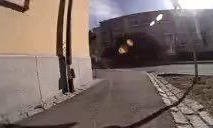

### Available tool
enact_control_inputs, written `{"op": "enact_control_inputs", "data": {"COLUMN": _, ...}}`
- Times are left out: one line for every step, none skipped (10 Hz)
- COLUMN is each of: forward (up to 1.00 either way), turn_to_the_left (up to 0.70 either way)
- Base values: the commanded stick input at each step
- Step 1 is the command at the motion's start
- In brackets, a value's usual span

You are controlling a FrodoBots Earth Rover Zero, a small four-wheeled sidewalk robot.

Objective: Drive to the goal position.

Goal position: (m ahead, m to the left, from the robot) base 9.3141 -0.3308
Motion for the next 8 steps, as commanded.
{"op": "enact_control_inputs", "data": {"forward": 0.7, "turn_to_the_left": -0.35}}
{"op": "enact_control_inputs", "data": {"forward": 0.7, "turn_to_the_left": -0.22}}
{"op": "enact_control_inputs", "data": {"forward": 0.7, "turn_to_the_left": 0.0}}
{"op": "enact_control_inputs", "data": {"forward": 0.7, "turn_to_the_left": 0.0}}
{"op": "enact_control_inputs", "data": {"forward": 0.7, "turn_to_the_left": 0.0}}
{"op": "enact_control_inputs", "data": {"forward": 0.7, "turn_to_the_left": 0.0}}
{"op": "enact_control_inputs", "data": {"forward": 0.7, "turn_to_the_left": 0.0}}
{"op": "enact_control_inputs", "data": {"forward": 0.7, "turn_to_the_left": 0.0}}
